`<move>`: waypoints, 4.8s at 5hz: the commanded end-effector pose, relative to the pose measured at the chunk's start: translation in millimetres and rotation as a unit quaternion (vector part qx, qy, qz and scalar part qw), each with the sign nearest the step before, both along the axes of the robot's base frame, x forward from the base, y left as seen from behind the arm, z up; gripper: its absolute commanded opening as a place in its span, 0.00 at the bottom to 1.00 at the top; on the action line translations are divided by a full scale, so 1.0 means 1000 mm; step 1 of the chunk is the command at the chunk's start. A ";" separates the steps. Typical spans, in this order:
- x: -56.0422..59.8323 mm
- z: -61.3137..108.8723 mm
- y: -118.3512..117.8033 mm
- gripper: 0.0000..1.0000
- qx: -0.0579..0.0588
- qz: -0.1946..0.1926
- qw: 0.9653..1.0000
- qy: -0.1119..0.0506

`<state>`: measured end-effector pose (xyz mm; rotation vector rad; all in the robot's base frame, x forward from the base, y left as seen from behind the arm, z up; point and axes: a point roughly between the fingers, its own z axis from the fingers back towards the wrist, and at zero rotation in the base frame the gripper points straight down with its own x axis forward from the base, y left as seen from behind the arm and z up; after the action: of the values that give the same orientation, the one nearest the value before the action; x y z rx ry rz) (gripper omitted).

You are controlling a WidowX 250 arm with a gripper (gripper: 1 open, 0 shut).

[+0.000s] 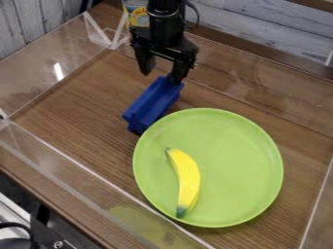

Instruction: Remove the blue object from inside the green plate and put it on the table

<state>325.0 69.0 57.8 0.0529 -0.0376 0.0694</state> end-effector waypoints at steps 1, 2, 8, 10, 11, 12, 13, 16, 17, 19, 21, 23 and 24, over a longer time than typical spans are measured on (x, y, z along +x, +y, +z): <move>0.010 0.013 0.002 1.00 0.009 -0.005 1.000 -0.021; 0.014 0.013 0.005 1.00 0.011 -0.005 1.000 -0.022; 0.019 0.014 0.015 1.00 0.020 -0.001 1.000 -0.017; 0.019 0.014 0.017 1.00 0.022 0.001 1.000 -0.015; 0.019 0.014 0.017 1.00 0.023 0.001 1.000 -0.013; 0.019 0.015 0.018 1.00 0.023 0.002 1.000 -0.013; 0.019 0.009 0.017 1.00 0.020 0.003 1.000 -0.013; 0.020 -0.006 0.017 1.00 0.011 0.005 1.000 -0.014; 0.020 -0.009 0.017 1.00 0.010 0.005 1.000 -0.014; 0.020 -0.014 0.017 0.00 0.009 0.003 1.000 -0.014; 0.016 -0.001 0.022 0.00 0.021 -0.004 1.000 -0.017; 0.014 0.013 0.028 0.00 0.033 -0.013 0.999 -0.020; 0.013 0.019 0.029 0.00 0.039 -0.018 0.999 -0.019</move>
<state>331.9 91.4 52.9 0.1050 -0.0094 0.0335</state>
